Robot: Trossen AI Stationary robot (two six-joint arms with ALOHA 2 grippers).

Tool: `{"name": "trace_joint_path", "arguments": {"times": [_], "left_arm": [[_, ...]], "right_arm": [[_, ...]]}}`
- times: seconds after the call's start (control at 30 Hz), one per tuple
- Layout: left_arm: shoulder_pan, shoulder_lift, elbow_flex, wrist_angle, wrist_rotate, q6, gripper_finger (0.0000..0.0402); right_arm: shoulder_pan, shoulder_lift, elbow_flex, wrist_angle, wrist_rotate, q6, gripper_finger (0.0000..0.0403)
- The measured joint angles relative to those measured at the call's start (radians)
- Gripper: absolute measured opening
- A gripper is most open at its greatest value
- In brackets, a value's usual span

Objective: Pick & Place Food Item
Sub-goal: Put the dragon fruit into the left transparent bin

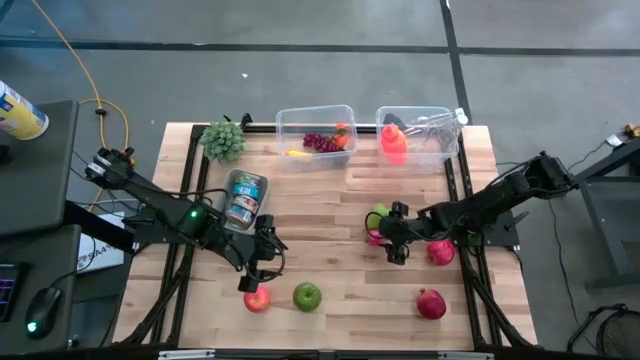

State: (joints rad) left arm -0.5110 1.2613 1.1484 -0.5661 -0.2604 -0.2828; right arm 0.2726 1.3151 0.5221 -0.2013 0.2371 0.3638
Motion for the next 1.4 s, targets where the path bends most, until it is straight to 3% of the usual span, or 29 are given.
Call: {"name": "trace_joint_path", "arguments": {"times": [0.27,0.63,0.87,1.23,1.4], "left_arm": [[0.000,0.000,0.000,0.000,0.000,-0.012,0.0303],[0.000,0.000,0.000,-0.002,-0.001,-0.013,0.0303],[-0.006,0.000,-0.006,-0.004,-0.003,-0.045,0.0303],[-0.030,0.000,-0.006,-0.004,-0.003,-0.058,0.0303],[-0.030,0.000,-0.007,-0.003,-0.003,-0.058,0.0303]], "right_arm": [[0.000,0.022,-0.018,0.071,-0.003,-0.080,0.0279],[0.001,0.163,-0.018,0.180,0.011,-0.072,0.0279],[0.002,0.164,-0.018,0.213,0.096,-0.072,0.0279],[0.003,0.164,-0.018,0.193,0.073,-0.006,0.0277],[0.003,0.164,-0.018,0.190,0.070,0.032,0.0248]]}}
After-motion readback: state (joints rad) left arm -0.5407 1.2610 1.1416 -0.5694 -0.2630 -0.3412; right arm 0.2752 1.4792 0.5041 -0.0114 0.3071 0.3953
